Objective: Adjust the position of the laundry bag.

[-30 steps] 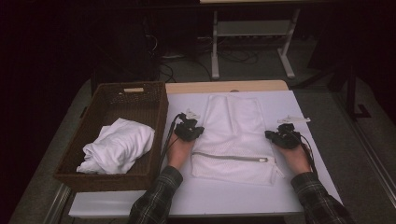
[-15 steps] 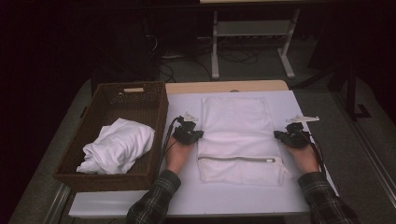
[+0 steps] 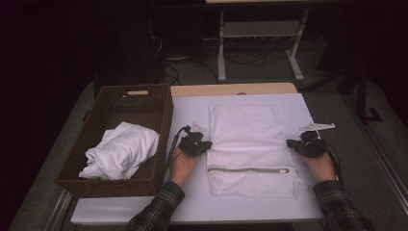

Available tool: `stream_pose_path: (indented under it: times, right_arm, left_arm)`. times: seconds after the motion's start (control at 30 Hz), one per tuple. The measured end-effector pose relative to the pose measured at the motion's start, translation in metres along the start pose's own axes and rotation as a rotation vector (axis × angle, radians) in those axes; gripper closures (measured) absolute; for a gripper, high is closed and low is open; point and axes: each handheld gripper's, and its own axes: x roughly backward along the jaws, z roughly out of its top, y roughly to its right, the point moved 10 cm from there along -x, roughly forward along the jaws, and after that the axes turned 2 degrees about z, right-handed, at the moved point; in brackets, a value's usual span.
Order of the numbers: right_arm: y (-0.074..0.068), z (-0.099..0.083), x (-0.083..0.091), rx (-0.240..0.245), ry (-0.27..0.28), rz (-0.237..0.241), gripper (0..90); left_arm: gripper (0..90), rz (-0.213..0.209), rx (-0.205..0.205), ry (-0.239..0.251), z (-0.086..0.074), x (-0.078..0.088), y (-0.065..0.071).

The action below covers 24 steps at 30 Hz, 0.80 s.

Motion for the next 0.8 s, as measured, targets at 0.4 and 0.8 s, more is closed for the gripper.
stream_pose_path:
  times: [0.4,0.8]
  right_arm:
    - [0.0013,0.0022,0.0011,-0.018,0.043,0.011,54.9]
    - [0.0032,0.0049,0.0034,-0.015,0.082,-0.006,17.7]
  left_arm:
    - [60.5,0.011,-0.007,0.022,-0.0001,0.0031,-0.0018]
    - [16.5,0.012,-0.023,0.021,0.0011,0.0074,0.0022]
